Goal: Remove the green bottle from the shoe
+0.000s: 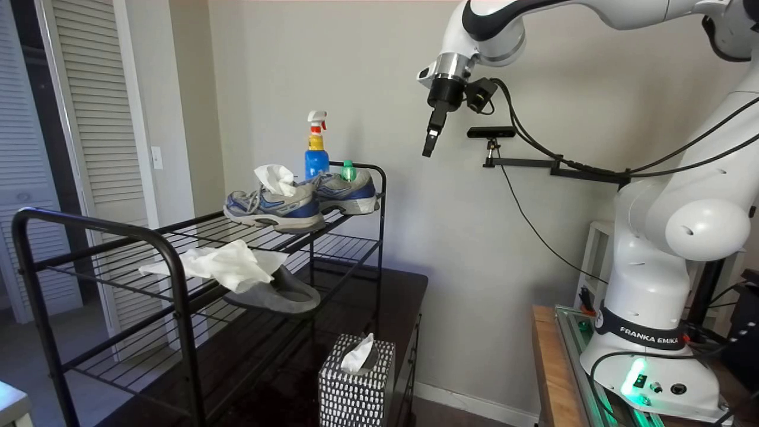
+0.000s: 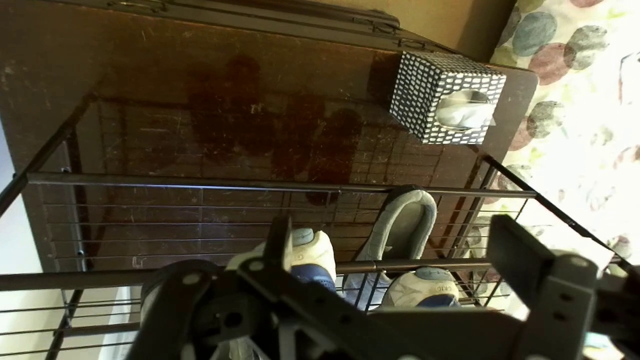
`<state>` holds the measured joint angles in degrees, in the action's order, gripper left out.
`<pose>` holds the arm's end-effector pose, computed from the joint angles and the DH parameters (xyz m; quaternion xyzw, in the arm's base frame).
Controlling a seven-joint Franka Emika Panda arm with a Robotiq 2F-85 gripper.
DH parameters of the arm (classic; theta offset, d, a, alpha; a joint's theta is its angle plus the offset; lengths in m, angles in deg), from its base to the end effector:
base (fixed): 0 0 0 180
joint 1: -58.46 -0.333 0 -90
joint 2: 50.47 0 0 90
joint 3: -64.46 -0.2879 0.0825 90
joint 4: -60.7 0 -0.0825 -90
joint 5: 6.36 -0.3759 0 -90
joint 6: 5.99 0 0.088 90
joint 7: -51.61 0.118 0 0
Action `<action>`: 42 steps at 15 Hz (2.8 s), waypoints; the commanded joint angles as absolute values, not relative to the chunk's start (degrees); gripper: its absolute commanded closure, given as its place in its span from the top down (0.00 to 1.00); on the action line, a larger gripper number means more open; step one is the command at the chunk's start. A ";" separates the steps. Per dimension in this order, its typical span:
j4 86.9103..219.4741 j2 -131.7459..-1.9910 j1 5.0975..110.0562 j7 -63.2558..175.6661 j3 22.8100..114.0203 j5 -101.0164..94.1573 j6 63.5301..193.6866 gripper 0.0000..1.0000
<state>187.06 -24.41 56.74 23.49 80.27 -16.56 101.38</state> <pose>0.4251 -0.1033 0.5308 -0.9819 -0.1089 -0.0999 0.1183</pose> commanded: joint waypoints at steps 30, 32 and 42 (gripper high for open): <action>151.88 -58.80 63.67 13.39 70.81 -19.49 97.68 1.00; 150.23 -60.48 64.05 14.05 70.38 -19.38 96.77 1.00; 142.86 -66.90 65.93 14.83 67.75 -19.17 93.85 0.92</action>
